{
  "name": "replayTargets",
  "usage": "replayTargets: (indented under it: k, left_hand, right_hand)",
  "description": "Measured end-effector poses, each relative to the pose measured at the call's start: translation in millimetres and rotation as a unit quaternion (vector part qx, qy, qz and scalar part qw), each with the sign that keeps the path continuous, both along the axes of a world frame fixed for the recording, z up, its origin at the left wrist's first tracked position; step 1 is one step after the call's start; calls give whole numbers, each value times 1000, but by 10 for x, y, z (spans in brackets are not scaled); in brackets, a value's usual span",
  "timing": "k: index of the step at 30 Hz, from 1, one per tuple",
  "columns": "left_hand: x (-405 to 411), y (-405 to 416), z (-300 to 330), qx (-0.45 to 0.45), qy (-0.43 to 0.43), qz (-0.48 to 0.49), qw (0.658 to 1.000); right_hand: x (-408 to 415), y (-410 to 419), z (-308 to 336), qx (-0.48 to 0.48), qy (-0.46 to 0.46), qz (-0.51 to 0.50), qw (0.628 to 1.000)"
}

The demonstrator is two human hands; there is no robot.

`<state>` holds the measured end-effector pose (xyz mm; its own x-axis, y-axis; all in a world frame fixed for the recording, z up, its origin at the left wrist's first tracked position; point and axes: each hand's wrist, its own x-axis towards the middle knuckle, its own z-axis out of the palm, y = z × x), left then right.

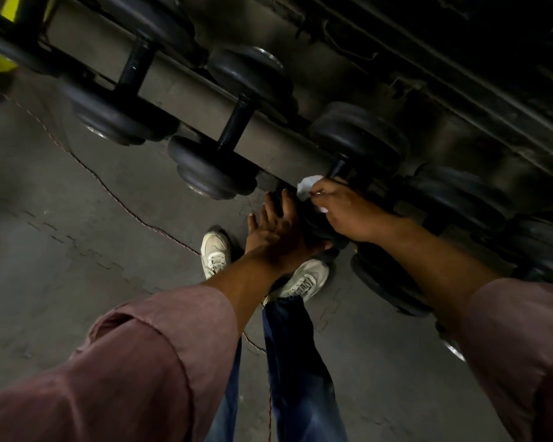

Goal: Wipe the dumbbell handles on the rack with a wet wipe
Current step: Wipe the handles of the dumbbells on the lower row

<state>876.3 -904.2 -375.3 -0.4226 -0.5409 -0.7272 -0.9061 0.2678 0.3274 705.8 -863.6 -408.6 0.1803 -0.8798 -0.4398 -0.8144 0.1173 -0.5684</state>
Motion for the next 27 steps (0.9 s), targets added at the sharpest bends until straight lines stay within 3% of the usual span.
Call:
replayTargets:
  k: [3,8,12,17,22,27]
  left_hand:
    - [7,-11,1,10,-7,-3,1000]
    - [1,-29,41,30,-30,-18,999]
    - [7,-37,59,35,-30,-17,999]
    - [9,-33,57,30,-20,-10,999]
    - [7,-22,36,20,-17,-3,1000]
    - [7,-13,35,16,-11,0,1000]
  right_hand:
    - [-47,-38,130,-51,141,75,986]
    - [13,-179,184,-24,265,-3,964]
    - [124,-90,168,-21,268,-129,954]
    - [259,85,52,-15,145,-244,959]
    - [356,83,69,-45,105,-385,916]
    - [391,-2,161,-14,76,-447,891]
